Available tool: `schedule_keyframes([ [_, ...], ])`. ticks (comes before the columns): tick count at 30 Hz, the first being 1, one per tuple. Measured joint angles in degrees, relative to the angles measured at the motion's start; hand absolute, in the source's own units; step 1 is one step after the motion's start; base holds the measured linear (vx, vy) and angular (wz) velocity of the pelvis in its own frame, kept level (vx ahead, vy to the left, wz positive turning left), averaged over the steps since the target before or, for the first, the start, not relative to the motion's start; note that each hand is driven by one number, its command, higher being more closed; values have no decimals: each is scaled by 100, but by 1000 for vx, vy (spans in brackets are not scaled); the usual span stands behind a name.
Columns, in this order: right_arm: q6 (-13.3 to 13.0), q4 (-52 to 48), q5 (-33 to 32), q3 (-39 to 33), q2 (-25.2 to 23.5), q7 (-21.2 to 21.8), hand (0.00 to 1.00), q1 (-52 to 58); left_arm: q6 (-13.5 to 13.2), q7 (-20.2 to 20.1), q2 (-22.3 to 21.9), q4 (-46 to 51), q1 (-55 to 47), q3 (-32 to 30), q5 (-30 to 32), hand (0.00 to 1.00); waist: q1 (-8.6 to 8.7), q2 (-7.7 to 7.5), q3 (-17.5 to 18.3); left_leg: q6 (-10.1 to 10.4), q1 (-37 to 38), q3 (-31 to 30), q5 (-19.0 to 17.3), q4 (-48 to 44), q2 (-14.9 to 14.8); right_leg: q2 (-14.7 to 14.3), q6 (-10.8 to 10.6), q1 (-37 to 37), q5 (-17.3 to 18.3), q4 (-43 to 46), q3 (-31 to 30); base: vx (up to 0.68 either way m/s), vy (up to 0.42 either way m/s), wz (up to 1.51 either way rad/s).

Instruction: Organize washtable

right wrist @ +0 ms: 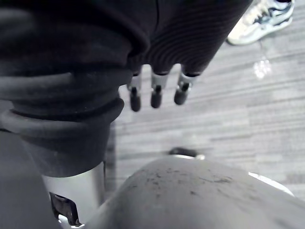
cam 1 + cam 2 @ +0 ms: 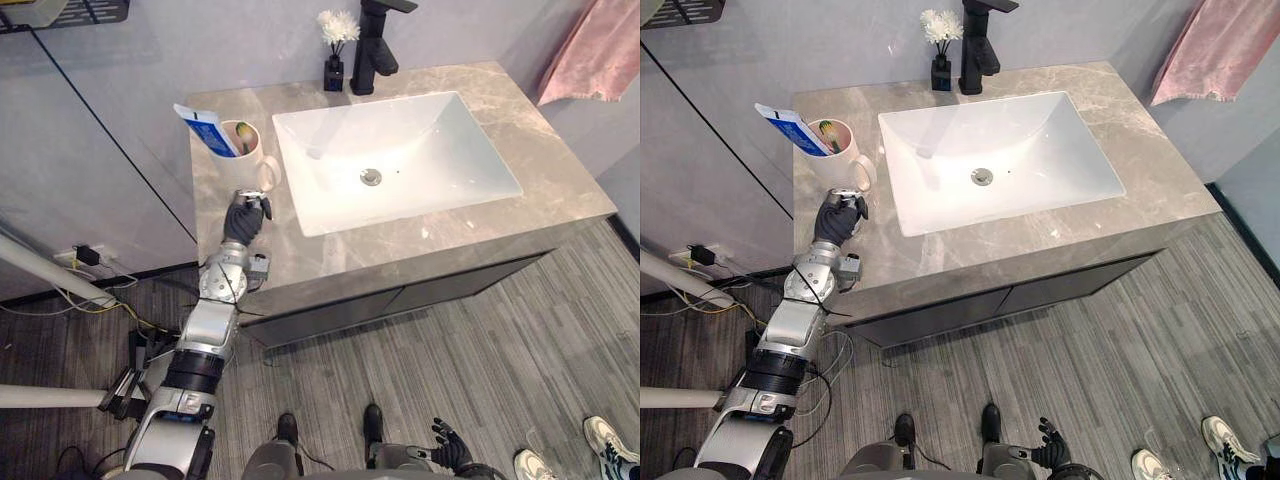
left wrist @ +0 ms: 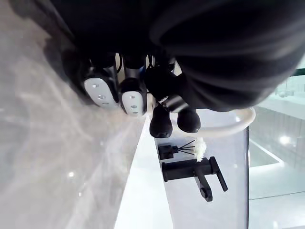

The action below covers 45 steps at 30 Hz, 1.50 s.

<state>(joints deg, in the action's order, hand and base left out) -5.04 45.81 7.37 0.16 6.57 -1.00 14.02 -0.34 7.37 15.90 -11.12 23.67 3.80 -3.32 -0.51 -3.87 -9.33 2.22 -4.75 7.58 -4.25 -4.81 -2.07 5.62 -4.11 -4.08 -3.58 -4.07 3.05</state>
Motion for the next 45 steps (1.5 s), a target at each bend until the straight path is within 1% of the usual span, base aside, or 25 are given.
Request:
schedule_keyframes([
  [10, 4, 54, 0, -6, 0, 8, 0, -2, -22, -113, -16, 123, -259, 11, 3, 100, -8, 2, 4, -6, 119, 10, 4, 51, 9, 6, 6, 94, 2, -15, -2, 0, 0, 0],
  [14, 0, 48, 1, 7, 2, 9, 0, -2, -6, -45, -16, 74, -254, -327, 172, 100, 2, 3, 6, -7, 128, 20, 4, 73, 9, 3, 8, 97, -2, -36, -12, 0, 0, 0],
  [15, 0, 41, 1, 28, 6, 9, 0, -2, -7, 52, -13, 35, -242, -447, 189, 100, 2, 1, 9, -7, 128, 20, 4, 78, 9, 1, 15, 105, -7, -55, -11, 0, 0, 0],
  [17, 4, 41, 4, 31, 10, 11, 0, -1, -1, 160, 7, 20, -240, -568, 193, 100, -1, 0, 10, -7, 128, 19, 4, 79, 8, -6, 65, 157, -48, -140, -2, 0, 0, 0],
  [19, 6, 41, 5, 34, 12, 11, 0, -1, 2, 171, 16, -10, -229, -619, 193, 100, 0, -1, 10, -7, 133, 17, 4, 78, 7, -8, 67, 191, -49, -142, 3, 0, 0, 0],
  [23, 8, 37, 7, 35, 13, 11, 0, -1, 11, 190, 21, -49, -210, -621, 194, 100, 0, -2, 10, -7, 133, 17, 4, 67, 7, -6, 79, 188, -59, -136, 2, -10, 0, 0],
  [29, 12, 37, 4, 35, 11, 10, 0, 0, 53, 284, 36, -373, 35, -597, 192, 100, 13, -12, 4, -7, 131, 13, 4, 19, 3, -3, 72, 167, -68, -117, 5, -52, -3, 0],
  [39, 10, 8, -2, 37, -5, 0, 0, -1, 62, 299, 85, -417, 227, -540, 190, 100, 29, -62, -24, -6, 45, 10, 3, -10, 1, -2, 61, 74, -75, -100, 2, -3, 0, 0],
  [45, -1, -4, -1, 38, -26, -3, 0, -1, 62, 296, 208, -416, 244, -402, 269, 100, 44, -83, -43, -5, 45, 11, 3, -11, 2, 1, 61, 73, -75, -96, 2, 0, 0, 0],
])
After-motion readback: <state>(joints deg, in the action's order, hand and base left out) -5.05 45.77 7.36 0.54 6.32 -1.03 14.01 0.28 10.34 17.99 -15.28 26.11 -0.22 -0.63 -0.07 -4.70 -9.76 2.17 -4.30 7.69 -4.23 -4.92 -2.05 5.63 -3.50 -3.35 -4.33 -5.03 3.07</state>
